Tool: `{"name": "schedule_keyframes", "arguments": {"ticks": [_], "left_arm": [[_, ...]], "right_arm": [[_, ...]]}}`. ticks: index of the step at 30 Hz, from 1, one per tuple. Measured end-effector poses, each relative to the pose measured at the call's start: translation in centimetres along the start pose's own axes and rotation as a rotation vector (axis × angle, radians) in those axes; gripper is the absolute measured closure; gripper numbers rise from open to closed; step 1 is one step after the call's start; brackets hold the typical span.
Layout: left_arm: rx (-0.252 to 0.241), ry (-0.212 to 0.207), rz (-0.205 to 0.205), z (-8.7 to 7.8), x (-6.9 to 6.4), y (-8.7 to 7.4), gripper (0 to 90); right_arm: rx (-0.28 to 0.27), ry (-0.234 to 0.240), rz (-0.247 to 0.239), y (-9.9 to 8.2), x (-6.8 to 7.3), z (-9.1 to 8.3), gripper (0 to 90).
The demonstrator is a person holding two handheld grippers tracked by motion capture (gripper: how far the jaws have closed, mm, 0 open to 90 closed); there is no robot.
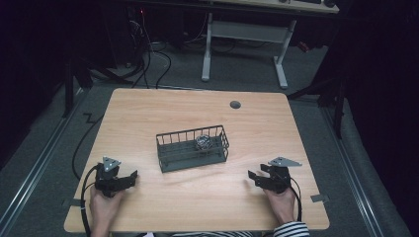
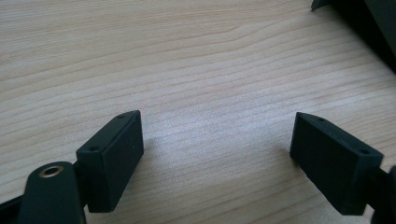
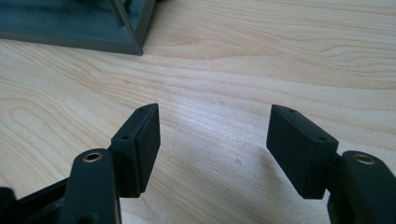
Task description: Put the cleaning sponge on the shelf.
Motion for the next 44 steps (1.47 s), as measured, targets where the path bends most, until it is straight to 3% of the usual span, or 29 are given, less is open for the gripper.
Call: {"name": "schedule_keyframes", "arguments": {"ticks": [15, 20, 24, 44], "left_arm": [[0.0, 0.0, 0.0, 0.0, 0.0, 0.0, 17.6], [0.0, 0.0, 0.0, 0.0, 0.0, 0.0, 17.6], [0.0, 0.0, 0.0, 0.0, 0.0, 0.0, 17.6], [0.003, 0.004, -0.007, -0.02, -0.13, -0.08, 15.7]], "right_arm": [[0.026, -0.023, -0.015, -0.66, -0.01, 0.63, 35.4], [0.034, -0.056, -0.044, -0.71, 0.18, 0.73, 35.3], [0.058, -0.105, -0.114, -0.75, 0.55, 0.89, 34.3], [0.061, -0.105, -0.105, -0.78, 0.5, 0.88, 32.7]]}}
Point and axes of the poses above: each handheld gripper's, and its own axes: z roughly forward along the jaws, y roughly out of its top, x roughly to its left, the point moved 7 cm from there along z, roughly forward along the jaws, and after that the axes turned 9 degrees about -z, right-handed, at the moved point
